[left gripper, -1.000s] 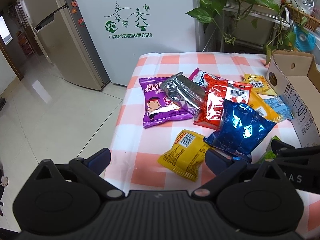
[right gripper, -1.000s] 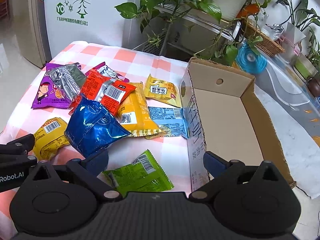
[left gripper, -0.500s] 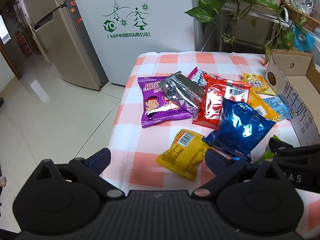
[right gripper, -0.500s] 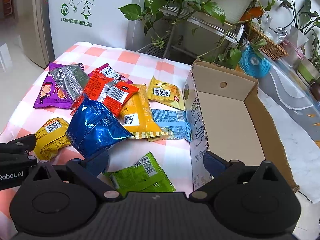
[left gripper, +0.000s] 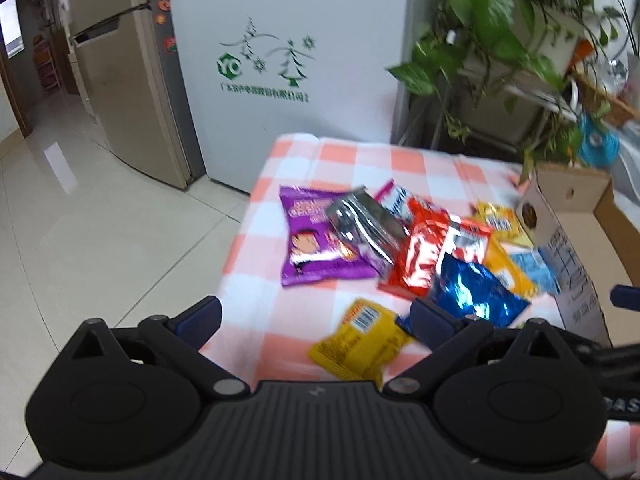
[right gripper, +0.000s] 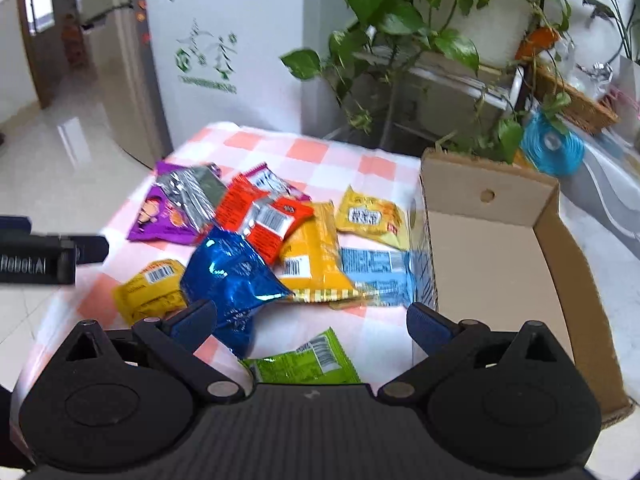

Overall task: Organize snacks
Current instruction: 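Move the right tool toward the blue foil snack bag, then grasp the blue foil bag with the right gripper while left approaches yellow packet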

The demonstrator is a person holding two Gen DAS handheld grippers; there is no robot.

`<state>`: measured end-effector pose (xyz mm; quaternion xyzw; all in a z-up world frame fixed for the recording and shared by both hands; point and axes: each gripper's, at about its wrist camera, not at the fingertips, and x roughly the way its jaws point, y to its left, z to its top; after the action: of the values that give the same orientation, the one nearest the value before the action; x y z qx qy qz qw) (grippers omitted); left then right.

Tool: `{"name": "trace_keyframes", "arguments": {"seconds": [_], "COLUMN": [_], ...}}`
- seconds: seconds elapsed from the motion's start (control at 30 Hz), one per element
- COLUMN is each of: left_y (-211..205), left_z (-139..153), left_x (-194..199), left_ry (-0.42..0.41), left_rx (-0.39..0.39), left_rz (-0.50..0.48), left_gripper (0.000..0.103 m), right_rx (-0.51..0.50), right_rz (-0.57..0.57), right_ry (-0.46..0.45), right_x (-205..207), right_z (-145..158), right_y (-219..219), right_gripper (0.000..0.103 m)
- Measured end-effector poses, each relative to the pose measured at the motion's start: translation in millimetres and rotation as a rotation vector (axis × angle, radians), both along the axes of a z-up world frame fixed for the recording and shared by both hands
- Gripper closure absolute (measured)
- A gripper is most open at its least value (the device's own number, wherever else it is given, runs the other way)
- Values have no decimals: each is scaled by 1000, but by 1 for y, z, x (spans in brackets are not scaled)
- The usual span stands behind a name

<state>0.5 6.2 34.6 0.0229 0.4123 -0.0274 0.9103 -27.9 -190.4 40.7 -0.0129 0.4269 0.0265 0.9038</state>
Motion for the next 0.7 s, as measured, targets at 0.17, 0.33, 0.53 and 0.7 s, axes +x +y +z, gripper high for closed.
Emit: {"name": "trace_keyframes", "arguments": {"seconds": [0.17,0.33,0.53,0.7], "left_y": [3,4,18,15], "left_z": [-4,-10,-27,-40], "left_x": [7,9,11,11], "left_ry": [41,31,56,60], "left_rx": [30,88,41,79], "left_rz": [-54,-128,-111,-141], "left_gripper": [3,4,5,5], "right_rx": [3,-26,-35,-76], "right_rz": [75,203,303,375], "right_ry": [-10,-35,-34,-30], "right_x": [-6,-7,5,12], "right_z": [0,-1,-11,-22], "right_y": [-2,8,23,36], "right_gripper": [0,1,8,11]}}
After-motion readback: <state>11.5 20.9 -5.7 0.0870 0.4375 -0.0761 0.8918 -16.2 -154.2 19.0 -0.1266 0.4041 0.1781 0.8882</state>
